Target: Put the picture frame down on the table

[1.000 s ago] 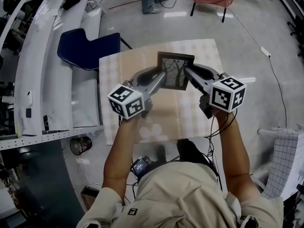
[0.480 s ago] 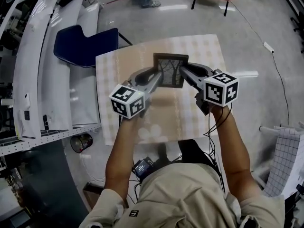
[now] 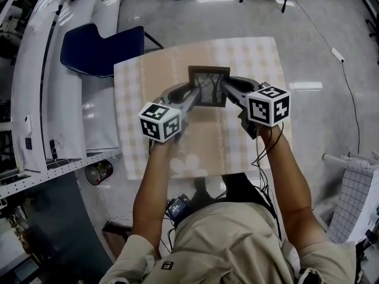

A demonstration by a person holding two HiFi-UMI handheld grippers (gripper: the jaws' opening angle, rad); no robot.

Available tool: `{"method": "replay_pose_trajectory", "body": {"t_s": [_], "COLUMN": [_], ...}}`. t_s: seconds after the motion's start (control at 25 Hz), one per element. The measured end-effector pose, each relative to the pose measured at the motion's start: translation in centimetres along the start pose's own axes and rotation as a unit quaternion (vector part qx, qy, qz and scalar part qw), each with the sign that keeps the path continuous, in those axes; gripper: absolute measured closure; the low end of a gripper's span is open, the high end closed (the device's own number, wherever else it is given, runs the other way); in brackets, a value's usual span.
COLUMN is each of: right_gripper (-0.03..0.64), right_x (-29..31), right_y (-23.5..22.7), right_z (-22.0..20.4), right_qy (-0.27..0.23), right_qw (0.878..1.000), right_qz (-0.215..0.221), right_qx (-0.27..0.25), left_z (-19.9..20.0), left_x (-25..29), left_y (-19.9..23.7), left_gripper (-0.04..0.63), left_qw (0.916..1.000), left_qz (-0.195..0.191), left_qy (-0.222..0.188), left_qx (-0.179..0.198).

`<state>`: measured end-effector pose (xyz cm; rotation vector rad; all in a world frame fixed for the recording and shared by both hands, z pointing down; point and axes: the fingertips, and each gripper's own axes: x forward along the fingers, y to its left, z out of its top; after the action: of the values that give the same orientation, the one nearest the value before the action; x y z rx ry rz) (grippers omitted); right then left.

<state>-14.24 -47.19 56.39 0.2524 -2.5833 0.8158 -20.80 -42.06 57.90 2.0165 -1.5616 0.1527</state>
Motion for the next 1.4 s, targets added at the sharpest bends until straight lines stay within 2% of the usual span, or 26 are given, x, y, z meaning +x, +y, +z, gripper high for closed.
{"method": "replay_pose_trajectory", "body": {"t_s": [0.76,1.4], "right_gripper": [0.538,0.538], "right_x": [5.1,7.8], "right_y": [-5.1,-8.2], "right_z": [-5.3,-8.2], "right_qy": [0.063,0.098], "right_qw": [0.998,0.994], "right_qz": [0.000,0.000], "right_qx": [0.022,0.042], "left_z": [-6.5,-10.1], "left_x": [4.3,6.8], "left_y": [4.4,6.6], "left_gripper": [0.488,0.488], "left_qw": [0.9968,0.9915], "left_qz": [0.032,0.052], "left_qy": [0.059,0.098], "left_qx": [-0.044,-0.068]}}
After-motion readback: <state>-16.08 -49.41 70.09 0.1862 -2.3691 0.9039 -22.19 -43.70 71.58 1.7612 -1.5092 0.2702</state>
